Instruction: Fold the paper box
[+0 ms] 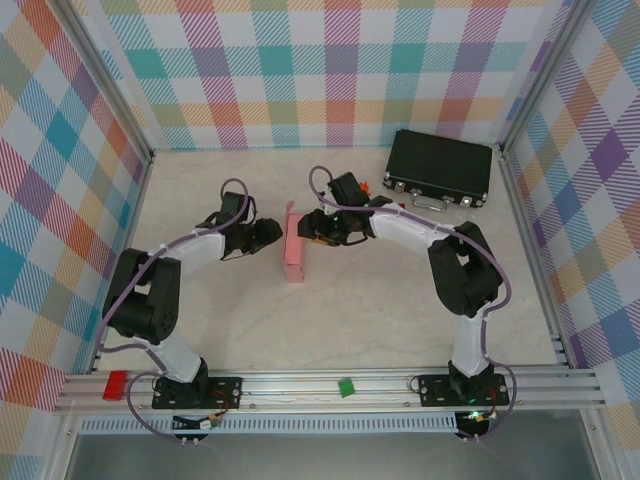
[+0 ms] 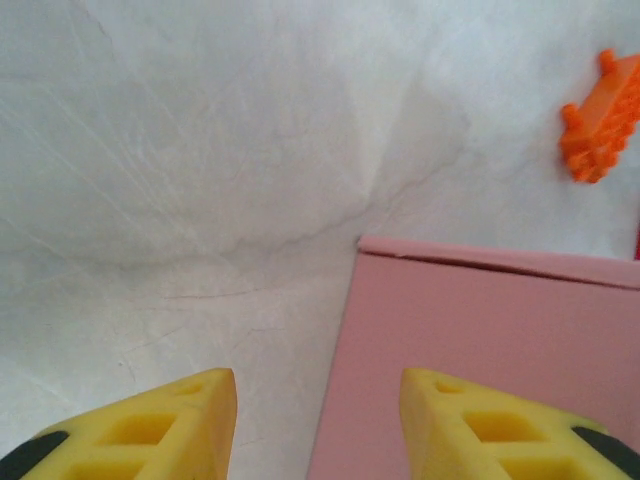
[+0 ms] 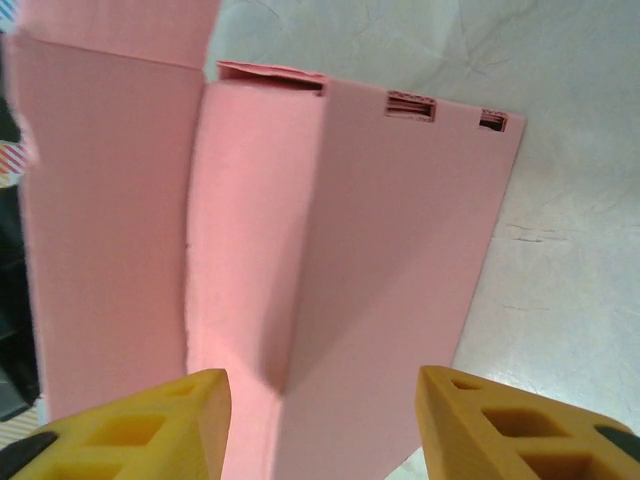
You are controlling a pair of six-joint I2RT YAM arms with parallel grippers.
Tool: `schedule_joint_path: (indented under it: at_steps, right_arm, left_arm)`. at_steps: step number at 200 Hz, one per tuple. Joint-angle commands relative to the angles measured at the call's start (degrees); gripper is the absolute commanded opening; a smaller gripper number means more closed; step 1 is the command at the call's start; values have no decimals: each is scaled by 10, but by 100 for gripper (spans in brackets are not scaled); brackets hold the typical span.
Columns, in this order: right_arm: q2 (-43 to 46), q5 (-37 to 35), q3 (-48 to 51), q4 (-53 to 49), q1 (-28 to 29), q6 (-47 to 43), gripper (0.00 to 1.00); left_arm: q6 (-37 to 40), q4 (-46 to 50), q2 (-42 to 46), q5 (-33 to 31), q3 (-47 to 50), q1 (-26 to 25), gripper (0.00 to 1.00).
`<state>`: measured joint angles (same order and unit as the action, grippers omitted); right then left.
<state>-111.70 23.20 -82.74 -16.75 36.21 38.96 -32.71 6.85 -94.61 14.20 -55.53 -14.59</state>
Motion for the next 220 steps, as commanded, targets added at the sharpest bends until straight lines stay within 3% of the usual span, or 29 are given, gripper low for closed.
schedule_joint_path:
  at_steps: [1,25,61,96,143,220]
  right_arm:
    - [45,-24,5,-14,0,-3,53]
    - [67,-52,18,-31,-8,-16,54]
    - [96,-61,63,-35,-41,-25,54]
    - [126,-65,117,-30,-76,-27,54]
    - [174,-66,183,-23,-122,-31,54]
    - [215,-65,228,-21,-146,-31,55]
  left_arm:
    - [17,52,45,-41,-23,4,47]
    - [23,96,79,-61,-42,1,56]
    - [29,153,126,-117,-60,-27,79]
    - [45,228,102,-149,-122,-79,94]
    - [68,305,22,-214,-206,-139,100]
    - [114,377,-94,-229,-307,-178,99]
